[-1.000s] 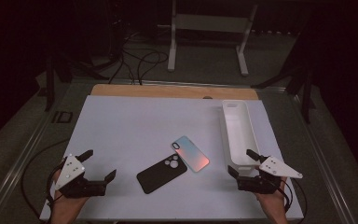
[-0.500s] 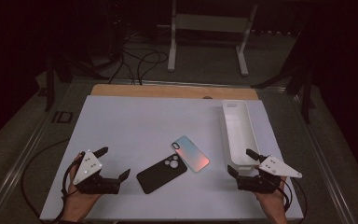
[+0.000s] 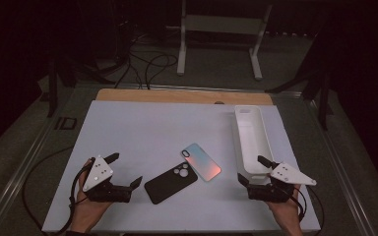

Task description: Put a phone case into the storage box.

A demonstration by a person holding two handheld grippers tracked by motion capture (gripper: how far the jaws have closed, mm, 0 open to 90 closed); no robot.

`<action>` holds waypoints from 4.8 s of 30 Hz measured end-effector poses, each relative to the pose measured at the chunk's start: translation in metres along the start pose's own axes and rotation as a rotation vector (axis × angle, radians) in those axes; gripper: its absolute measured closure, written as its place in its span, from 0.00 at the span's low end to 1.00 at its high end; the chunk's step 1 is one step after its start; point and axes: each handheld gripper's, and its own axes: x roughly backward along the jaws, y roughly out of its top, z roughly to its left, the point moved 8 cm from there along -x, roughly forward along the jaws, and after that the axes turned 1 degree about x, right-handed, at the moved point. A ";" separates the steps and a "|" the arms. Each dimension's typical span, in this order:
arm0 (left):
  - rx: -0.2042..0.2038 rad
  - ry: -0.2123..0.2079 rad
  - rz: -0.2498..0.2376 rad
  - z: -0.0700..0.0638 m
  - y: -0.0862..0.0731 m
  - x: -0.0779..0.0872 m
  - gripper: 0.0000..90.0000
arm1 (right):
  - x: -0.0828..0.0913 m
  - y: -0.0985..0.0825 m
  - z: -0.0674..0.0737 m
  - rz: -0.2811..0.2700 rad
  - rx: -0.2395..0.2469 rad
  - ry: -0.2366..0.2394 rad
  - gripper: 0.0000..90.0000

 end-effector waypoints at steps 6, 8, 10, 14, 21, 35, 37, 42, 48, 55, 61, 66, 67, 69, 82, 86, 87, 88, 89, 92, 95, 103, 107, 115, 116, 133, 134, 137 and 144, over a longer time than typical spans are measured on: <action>-0.001 0.003 -0.001 0.000 0.000 0.000 0.00 | -0.009 0.005 0.005 0.046 0.011 0.004 0.09; -0.001 0.003 -0.001 0.000 0.000 0.000 0.00 | -0.013 0.006 0.007 0.064 0.012 0.009 0.09; -0.001 0.003 -0.001 0.000 0.000 0.000 0.00 | -0.015 0.008 0.008 0.068 0.019 0.012 0.09; -0.002 0.006 -0.001 -0.001 -0.001 0.001 0.00 | -0.025 0.018 0.015 0.115 0.040 0.035 0.08; 0.004 0.013 -0.008 0.001 -0.001 0.004 0.00 | -0.039 0.023 0.017 0.184 0.056 0.042 0.08; 0.017 0.026 -0.015 0.006 -0.003 0.008 0.00 | -0.077 0.024 0.030 0.344 0.109 0.079 0.08; 0.016 0.025 -0.015 0.006 -0.003 0.008 0.00 | -0.082 0.023 0.033 0.364 0.116 0.085 0.08; 0.018 0.028 -0.015 0.007 -0.004 0.010 0.00 | -0.097 0.018 0.037 0.428 0.128 0.096 0.08; 0.022 0.031 -0.015 0.009 -0.005 0.011 0.00 | -0.108 0.007 0.041 0.505 0.123 0.101 0.08; 0.021 0.029 -0.015 0.008 -0.005 0.010 0.00 | -0.117 -0.002 0.043 0.565 0.132 0.092 0.09; 0.022 0.030 -0.014 0.008 -0.005 0.011 0.00 | -0.125 -0.011 0.045 0.619 0.128 0.090 0.09; 0.021 0.030 -0.014 0.008 -0.005 0.011 0.00 | -0.131 -0.020 0.047 0.672 0.132 0.076 0.11; 0.021 0.030 -0.014 0.008 -0.005 0.011 0.00 | -0.131 -0.020 0.047 0.672 0.132 0.076 0.11; 0.020 0.030 -0.014 0.008 -0.005 0.011 0.00 | -0.133 -0.023 0.047 0.688 0.130 0.078 0.12; 0.021 0.030 -0.015 0.008 -0.005 0.012 0.00 | -0.140 -0.039 0.047 0.773 0.139 0.066 0.16; 0.023 0.030 -0.016 0.009 -0.006 0.012 0.00 | -0.141 -0.043 0.048 0.794 0.142 0.070 0.17; 0.023 0.030 -0.016 0.009 -0.006 0.012 0.00 | -0.141 -0.043 0.048 0.794 0.142 0.070 0.17; 0.022 0.031 -0.015 0.008 -0.006 0.011 0.00 | -0.142 -0.046 0.048 0.813 0.141 0.075 0.18; 0.020 0.030 -0.014 0.008 -0.006 0.011 0.00 | -0.142 -0.046 0.048 0.813 0.141 0.075 0.18; 0.020 0.031 -0.015 0.008 -0.006 0.011 0.00 | -0.142 -0.048 0.048 0.825 0.140 0.077 0.18; 0.021 0.030 -0.013 0.008 -0.006 0.011 0.00 | -0.143 -0.050 0.046 0.832 0.139 0.070 0.18; 0.022 0.028 -0.012 0.008 -0.006 0.010 0.00 | -0.150 -0.052 0.045 0.840 0.135 0.075 0.16; 0.022 0.027 -0.010 0.008 -0.007 0.010 0.00 | -0.151 -0.053 0.044 0.846 0.114 0.088 0.15; 0.020 0.025 -0.006 0.007 -0.007 0.009 0.00 | -0.152 -0.055 0.042 0.869 0.064 0.106 0.16; 0.020 0.025 -0.006 0.007 -0.007 0.009 0.00 | -0.151 -0.055 0.042 0.871 0.068 0.105 0.17; 0.024 0.028 -0.003 0.007 -0.008 0.008 0.00 | -0.139 -0.040 0.040 0.780 0.053 0.012 0.18; 0.019 0.028 0.002 0.007 -0.009 0.008 0.00 | -0.136 -0.036 0.040 0.757 0.060 -0.001 0.18; 0.020 0.028 0.001 0.007 -0.009 0.008 0.00 | -0.135 -0.034 0.040 0.734 0.055 0.005 0.18; 0.021 0.028 0.005 0.007 -0.009 0.007 0.00 | -0.127 -0.029 0.040 0.659 0.040 -0.010 0.18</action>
